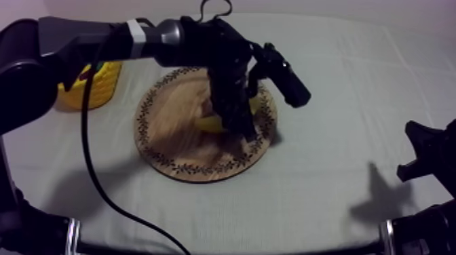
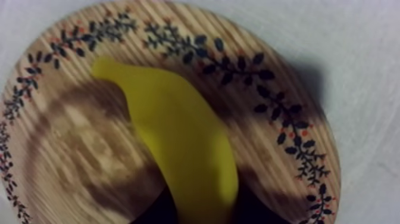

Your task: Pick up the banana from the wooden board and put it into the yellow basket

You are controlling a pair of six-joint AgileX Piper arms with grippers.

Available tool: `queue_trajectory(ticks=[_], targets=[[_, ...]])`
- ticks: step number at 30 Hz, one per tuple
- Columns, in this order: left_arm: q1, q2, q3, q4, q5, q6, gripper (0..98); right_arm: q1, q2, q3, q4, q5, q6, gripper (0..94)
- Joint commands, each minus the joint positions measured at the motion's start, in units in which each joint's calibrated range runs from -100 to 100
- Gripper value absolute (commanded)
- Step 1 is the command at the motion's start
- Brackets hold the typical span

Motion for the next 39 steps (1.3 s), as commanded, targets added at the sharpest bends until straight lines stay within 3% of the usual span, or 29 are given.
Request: queue_trajectory(ticks=[1, 15, 26, 39], targets=[[-0.32, -1.57, -0.03, 0.18, 0.21, 0.48, 28.4, 0.00, 0.00, -0.03, 0.00, 0.03, 0.00, 0.3], [-3.66, -19.85, 11.92, 0.63, 2.02, 1.24, 28.1, 0.00, 0.00, -0.03, 0.00, 0.03, 0.00, 0.3], [-9.87, -34.17, 20.66, -1.43, 7.75, 4.04, 27.9, 0.00, 0.00, -0.03, 0.00, 0.03, 0.00, 0.3], [-18.56, -41.62, 26.52, -2.98, 8.91, 6.10, 27.9, 0.00, 0.00, -0.03, 0.00, 0.03, 0.00, 0.3]])
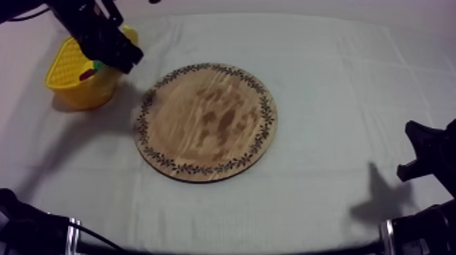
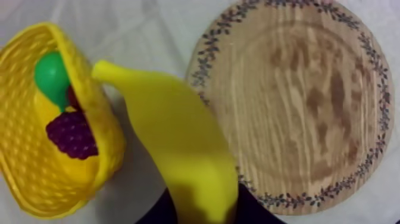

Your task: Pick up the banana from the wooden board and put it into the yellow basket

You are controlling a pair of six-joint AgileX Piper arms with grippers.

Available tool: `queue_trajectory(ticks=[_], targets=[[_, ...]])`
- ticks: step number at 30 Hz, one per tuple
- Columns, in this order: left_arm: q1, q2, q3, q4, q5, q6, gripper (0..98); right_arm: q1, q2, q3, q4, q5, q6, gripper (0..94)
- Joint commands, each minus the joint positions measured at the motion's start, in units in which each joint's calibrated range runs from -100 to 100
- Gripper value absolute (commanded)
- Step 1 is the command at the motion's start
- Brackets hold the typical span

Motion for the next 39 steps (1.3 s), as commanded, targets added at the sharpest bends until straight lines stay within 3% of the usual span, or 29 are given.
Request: queue_trajectory(ticks=[1, 11, 25, 39], targets=[[-2.38, -0.17, -0.95, -0.12, -0.15, -0.10, 27.9, 0.00, 0.00, -0.03, 0.00, -0.03, 0.00, 0.3], [-8.99, 3.41, -11.41, -2.88, -2.95, 0.76, 27.9, 0.00, 0.00, -0.03, 0.00, -0.03, 0.00, 0.3], [-15.62, 13.36, -19.14, -7.17, -12.32, 2.61, 26.9, 0.00, 0.00, -0.03, 0.00, -0.03, 0.00, 0.3], [-17.57, 18.45, -17.68, -7.45, -15.99, 2.72, 25.6, 0.00, 0.00, -0.03, 0.00, -0.03, 0.00, 0.3]])
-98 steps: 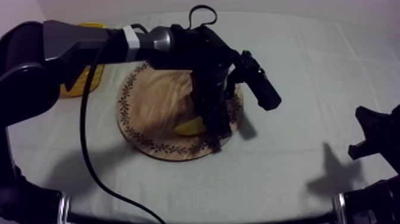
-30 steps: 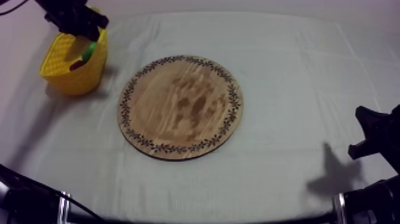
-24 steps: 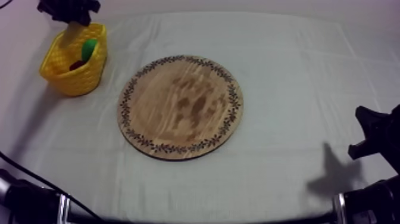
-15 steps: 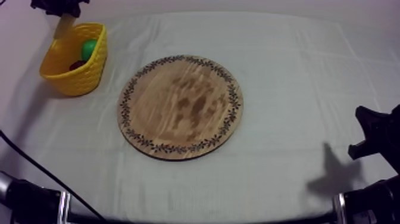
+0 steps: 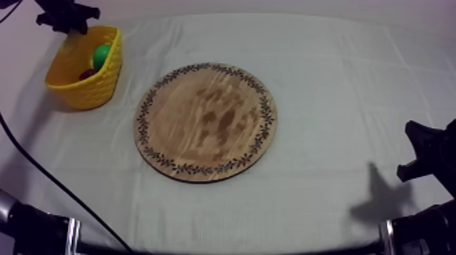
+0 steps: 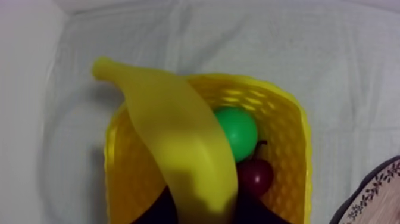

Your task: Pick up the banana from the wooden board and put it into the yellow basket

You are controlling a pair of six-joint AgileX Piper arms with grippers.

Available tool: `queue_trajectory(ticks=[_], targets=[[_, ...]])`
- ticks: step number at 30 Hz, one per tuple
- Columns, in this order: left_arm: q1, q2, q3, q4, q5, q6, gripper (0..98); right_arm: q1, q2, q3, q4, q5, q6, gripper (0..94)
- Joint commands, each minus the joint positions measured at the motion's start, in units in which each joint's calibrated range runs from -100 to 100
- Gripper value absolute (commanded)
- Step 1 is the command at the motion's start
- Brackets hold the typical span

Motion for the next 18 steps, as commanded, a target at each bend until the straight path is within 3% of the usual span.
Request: queue_trajectory(ticks=[1, 6, 11, 14, 18], targets=[[0.00, 0.23, 0.04, 0.04, 0.01, 0.05, 25.6, 0.00, 0.00, -0.03, 0.00, 0.04, 0.00, 0.3], [-0.24, 0.67, -0.01, -0.07, -0.17, 0.41, 31.0, 0.00, 0.00, -0.03, 0.00, 0.04, 0.00, 0.3], [-1.04, 0.63, 0.14, 0.10, -0.41, 2.08, 55.1, 0.00, 0.00, -0.03, 0.00, 0.04, 0.00, 0.3], [-1.64, 0.34, 0.46, 0.95, -0.48, 1.30, 69.2, 0.00, 0.00, -0.03, 0.00, 0.04, 0.00, 0.3], [-2.13, -0.26, 0.60, 1.85, -1.31, 0.34, 77.0, 0.00, 0.00, -0.03, 0.00, 0.04, 0.00, 0.3]])
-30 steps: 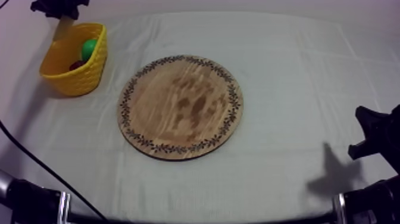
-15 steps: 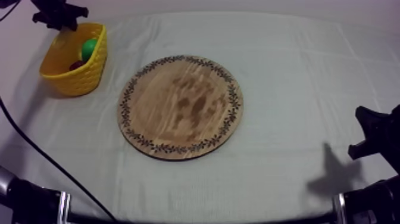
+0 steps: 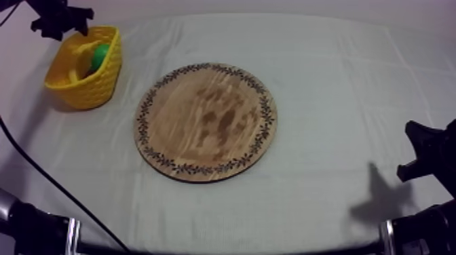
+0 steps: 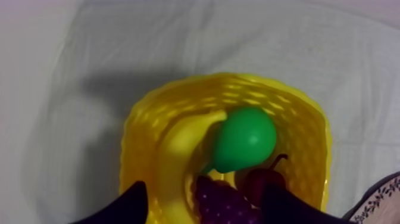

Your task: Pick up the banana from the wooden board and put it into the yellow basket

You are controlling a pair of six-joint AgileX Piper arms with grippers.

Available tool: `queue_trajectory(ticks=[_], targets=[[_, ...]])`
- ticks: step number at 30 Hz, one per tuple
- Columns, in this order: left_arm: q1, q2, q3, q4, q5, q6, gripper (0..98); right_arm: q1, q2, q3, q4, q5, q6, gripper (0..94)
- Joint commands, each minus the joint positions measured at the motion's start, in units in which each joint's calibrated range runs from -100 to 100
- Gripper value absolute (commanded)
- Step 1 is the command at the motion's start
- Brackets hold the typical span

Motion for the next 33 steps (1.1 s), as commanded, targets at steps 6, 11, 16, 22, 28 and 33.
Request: queue_trajectory(ticks=[6, 11, 16, 22, 28, 33], targets=[[0.27, -1.73, 0.51, 0.56, -0.57, -1.10, 75.8, 0.00, 0.00, -0.03, 0.00, 0.04, 0.00, 0.3], [1.00, -4.30, 2.53, 0.82, -1.10, -1.96, 56.6, 0.00, 0.00, -0.03, 0.00, 0.04, 0.00, 0.3], [1.39, -8.69, 5.54, 1.42, -4.15, -2.33, 36.2, 0.00, 0.00, -0.03, 0.00, 0.04, 0.00, 0.3], [1.86, -17.15, 11.64, 3.11, -8.90, -3.03, 22.4, 0.00, 0.00, -0.03, 0.00, 0.04, 0.00, 0.3], [2.61, -28.73, 20.36, 5.64, -11.83, -5.59, 18.2, 0.00, 0.00, -0.03, 0.00, 0.04, 0.00, 0.3], [2.80, -40.50, 29.62, 7.22, -15.26, -7.46, 16.6, 0.00, 0.00, -0.03, 0.00, 0.04, 0.00, 0.3]])
